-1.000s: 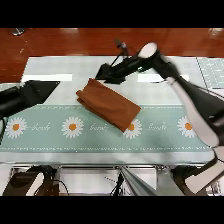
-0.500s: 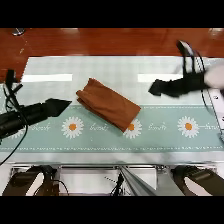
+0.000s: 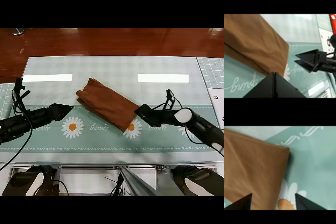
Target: Fold the shirts.
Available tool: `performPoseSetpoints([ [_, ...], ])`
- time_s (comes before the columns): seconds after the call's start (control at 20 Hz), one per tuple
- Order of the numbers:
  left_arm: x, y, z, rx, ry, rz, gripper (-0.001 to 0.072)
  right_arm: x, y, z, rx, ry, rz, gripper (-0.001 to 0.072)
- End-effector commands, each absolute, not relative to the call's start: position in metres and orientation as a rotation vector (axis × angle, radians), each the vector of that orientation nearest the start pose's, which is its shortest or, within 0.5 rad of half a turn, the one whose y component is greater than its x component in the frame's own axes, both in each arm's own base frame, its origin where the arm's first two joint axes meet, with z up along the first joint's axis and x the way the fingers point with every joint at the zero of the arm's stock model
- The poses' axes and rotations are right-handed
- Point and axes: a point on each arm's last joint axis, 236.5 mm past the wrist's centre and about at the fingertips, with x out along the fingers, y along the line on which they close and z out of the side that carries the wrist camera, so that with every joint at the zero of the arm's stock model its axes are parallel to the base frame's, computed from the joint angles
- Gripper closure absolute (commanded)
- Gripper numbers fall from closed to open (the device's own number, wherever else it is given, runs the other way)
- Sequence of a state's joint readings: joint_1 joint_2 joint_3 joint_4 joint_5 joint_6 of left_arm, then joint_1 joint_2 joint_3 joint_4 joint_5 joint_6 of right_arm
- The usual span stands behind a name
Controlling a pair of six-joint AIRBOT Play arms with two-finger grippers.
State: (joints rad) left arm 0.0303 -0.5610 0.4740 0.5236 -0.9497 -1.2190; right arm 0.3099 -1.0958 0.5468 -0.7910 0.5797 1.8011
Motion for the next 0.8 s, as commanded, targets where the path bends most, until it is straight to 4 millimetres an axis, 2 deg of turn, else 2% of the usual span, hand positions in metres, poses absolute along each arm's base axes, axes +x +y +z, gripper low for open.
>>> performPoseSetpoints([
  [0.0, 0.265, -0.158, 0.086, -0.693, 0.814, -0.566, 0.0677, 0.295, 0.229, -0.084, 0.846, 1.381, 0.274, 0.0093],
  [0.2, 0.265, -0.159, 0.086, -0.692, 0.816, -0.568, 0.0677, 0.288, 0.248, -0.102, 0.815, 1.524, 0.324, 0.0093],
  [0.3, 0.265, -0.159, 0.086, -0.691, 0.815, -0.568, 0.0677, 0.295, 0.256, -0.105, 0.785, 1.518, 0.349, 0.0115],
  [0.35, 0.265, -0.159, 0.086, -0.691, 0.815, -0.568, 0.0677, 0.302, 0.262, -0.101, 0.763, 1.499, 0.379, 0.0280],
  [0.4, 0.265, -0.159, 0.086, -0.691, 0.815, -0.567, 0.0677, 0.312, 0.267, -0.092, 0.733, 1.461, 0.423, 0.0530],
  [0.45, 0.265, -0.159, 0.086, -0.691, 0.815, -0.567, 0.0677, 0.326, 0.273, -0.077, 0.694, 1.407, 0.483, 0.0680],
  [0.6, 0.265, -0.158, 0.086, -0.691, 0.814, -0.567, 0.0677, 0.369, 0.282, -0.017, 0.508, 1.265, 0.617, 0.0680],
  [0.75, 0.268, -0.156, 0.086, -0.692, 0.802, -0.556, 0.0677, 0.409, 0.274, 0.069, 0.309, 1.140, 0.631, 0.0681],
])
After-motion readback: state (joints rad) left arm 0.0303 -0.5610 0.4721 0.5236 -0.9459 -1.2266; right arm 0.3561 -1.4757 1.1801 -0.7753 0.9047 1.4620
